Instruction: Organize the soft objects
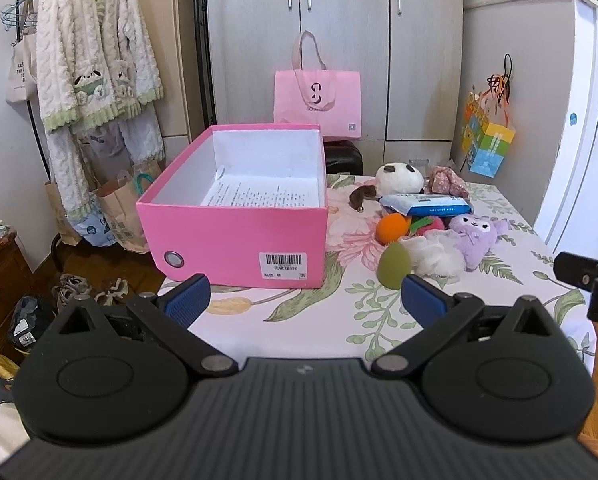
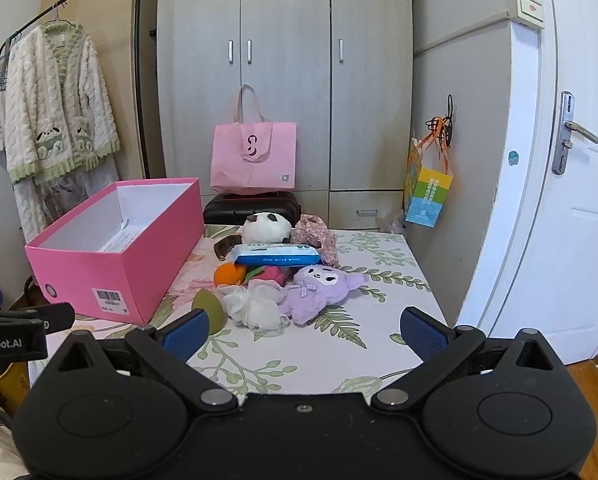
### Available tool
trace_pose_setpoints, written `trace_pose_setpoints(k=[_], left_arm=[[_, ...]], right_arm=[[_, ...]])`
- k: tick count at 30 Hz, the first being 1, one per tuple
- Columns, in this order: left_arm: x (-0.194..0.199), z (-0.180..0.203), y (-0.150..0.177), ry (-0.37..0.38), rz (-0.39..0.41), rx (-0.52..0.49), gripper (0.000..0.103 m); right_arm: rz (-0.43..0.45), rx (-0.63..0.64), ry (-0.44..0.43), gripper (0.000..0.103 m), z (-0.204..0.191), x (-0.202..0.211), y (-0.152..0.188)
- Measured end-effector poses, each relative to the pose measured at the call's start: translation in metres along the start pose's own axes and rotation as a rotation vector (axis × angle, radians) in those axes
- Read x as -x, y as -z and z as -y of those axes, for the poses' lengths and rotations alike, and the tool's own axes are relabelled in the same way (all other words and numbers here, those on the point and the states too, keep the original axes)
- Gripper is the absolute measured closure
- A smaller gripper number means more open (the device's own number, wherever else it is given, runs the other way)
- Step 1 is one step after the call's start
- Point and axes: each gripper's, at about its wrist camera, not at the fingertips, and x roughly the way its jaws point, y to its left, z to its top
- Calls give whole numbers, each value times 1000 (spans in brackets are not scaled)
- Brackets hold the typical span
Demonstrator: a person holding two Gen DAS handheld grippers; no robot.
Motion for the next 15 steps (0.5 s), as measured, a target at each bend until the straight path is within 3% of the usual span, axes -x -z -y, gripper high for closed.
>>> trace_pose_setpoints(k=[15], left_arm=[[3, -5, 2, -5, 14, 6, 0]], right_arm=[[7, 17, -17, 0, -3, 3, 1]])
